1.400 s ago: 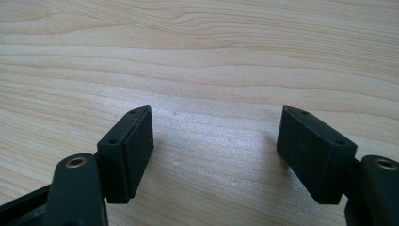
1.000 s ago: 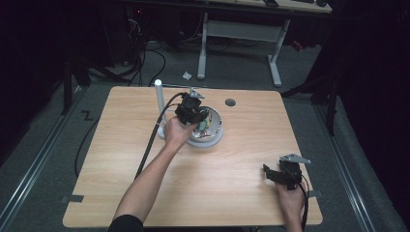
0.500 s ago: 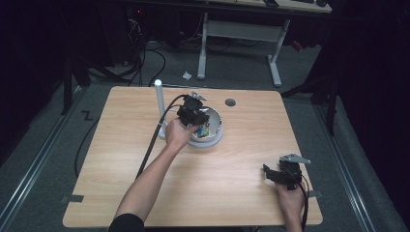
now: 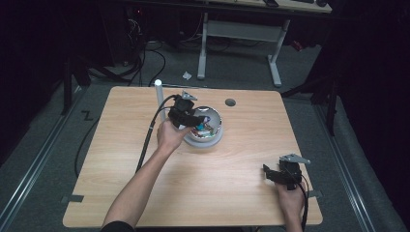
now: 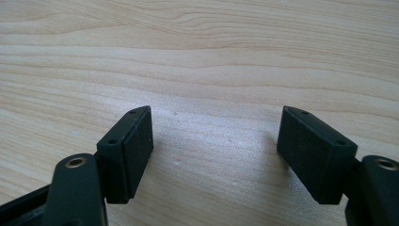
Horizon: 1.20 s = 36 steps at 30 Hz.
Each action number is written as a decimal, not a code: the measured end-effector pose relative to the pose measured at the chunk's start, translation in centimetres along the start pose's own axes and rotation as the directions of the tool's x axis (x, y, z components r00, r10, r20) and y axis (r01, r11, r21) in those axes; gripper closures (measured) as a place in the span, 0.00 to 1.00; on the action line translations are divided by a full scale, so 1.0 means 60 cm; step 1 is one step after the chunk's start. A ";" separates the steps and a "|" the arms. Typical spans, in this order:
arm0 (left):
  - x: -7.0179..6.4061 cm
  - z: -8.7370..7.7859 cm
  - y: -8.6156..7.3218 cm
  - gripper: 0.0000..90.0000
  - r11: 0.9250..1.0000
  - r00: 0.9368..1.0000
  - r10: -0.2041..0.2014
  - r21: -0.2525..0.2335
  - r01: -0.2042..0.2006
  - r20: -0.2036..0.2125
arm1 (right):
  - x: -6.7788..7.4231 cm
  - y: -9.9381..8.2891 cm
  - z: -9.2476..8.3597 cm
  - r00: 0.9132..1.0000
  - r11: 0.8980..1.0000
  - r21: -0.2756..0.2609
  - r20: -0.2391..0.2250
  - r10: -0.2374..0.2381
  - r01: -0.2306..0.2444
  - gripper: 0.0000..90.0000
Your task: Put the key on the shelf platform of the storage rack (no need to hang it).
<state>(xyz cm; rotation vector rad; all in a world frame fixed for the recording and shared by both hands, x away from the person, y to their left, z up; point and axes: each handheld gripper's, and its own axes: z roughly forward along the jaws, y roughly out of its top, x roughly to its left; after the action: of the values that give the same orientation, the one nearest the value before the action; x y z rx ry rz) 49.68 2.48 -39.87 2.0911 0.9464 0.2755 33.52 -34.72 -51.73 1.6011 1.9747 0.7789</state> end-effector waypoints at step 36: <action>0.031 -0.119 -0.052 0.48 0.996 0.998 -0.048 -0.076 0.045 -0.038 | 0.000 0.000 0.000 1.000 1.000 0.000 0.000 -0.005 0.005 0.31</action>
<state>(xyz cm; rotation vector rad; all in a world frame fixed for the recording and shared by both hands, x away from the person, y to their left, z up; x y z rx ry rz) 45.84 9.23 -37.79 1.9993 0.9916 0.3249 33.51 -34.69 -51.74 1.5961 1.9775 0.7766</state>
